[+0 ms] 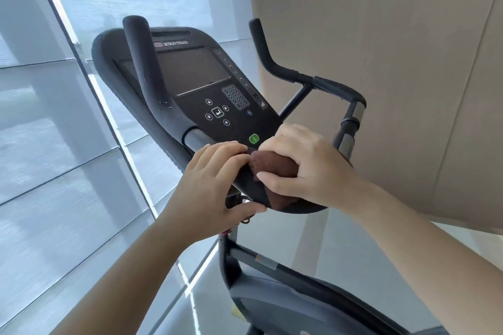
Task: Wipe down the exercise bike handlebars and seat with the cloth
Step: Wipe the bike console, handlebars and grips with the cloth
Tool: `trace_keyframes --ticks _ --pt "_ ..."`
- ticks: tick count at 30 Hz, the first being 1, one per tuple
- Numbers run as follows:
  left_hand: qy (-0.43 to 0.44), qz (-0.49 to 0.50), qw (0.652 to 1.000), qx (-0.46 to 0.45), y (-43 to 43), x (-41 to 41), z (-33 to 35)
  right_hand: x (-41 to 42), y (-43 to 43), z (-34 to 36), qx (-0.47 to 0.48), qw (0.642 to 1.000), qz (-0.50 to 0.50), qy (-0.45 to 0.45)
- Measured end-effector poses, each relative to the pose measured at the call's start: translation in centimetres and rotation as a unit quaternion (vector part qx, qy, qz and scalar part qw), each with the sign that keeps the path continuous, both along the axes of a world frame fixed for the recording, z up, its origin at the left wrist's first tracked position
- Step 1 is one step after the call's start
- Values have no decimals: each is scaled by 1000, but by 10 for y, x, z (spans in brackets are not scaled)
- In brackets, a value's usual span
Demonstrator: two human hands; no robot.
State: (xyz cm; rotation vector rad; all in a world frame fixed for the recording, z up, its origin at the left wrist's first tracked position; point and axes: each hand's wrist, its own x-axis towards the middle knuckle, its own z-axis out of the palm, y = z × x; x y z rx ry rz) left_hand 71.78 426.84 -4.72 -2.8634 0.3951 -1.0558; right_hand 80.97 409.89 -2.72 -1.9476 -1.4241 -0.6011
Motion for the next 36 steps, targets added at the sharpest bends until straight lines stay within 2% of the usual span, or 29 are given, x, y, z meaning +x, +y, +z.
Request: trace_keyframes --ticks 3,5,7,10,13,15,18,23,25,27,30,36 --pt "-7 2 1000 -11 -1 2 -2 15 -23 -9 -4 1000 15 -2" --pt "-8 5 1000 -5 -2 2 -2 34 -34 -11 -8 999 16 27" --pt "-7 10 1000 16 -3 1 0 57 -39 -9 -11 998 -16 65" --pt "-3 20 999 45 -3 0 1 78 -41 -8 -23 994 -79 77" --pt "-5 23 999 48 -1 2 2 57 -33 -9 11 997 9 72" --pt "-9 19 999 42 0 4 1 38 -31 -13 15 997 74 34" --pt "-15 15 999 32 3 6 -1 43 -32 -13 -1 994 101 47" --pt "-20 7 999 33 4 9 0 80 -41 -8 10 996 -29 89" --pt "-22 7 999 32 4 10 2 65 -41 -10 36 994 5 99" --pt "-25 3 999 29 4 11 1 39 -39 -18 51 996 55 48" --pt "-36 1 999 30 4 11 -1 21 -38 -27 80 995 43 -31" --pt "-74 -14 996 54 2 12 -4 17 -45 -46 187 979 -82 -14"
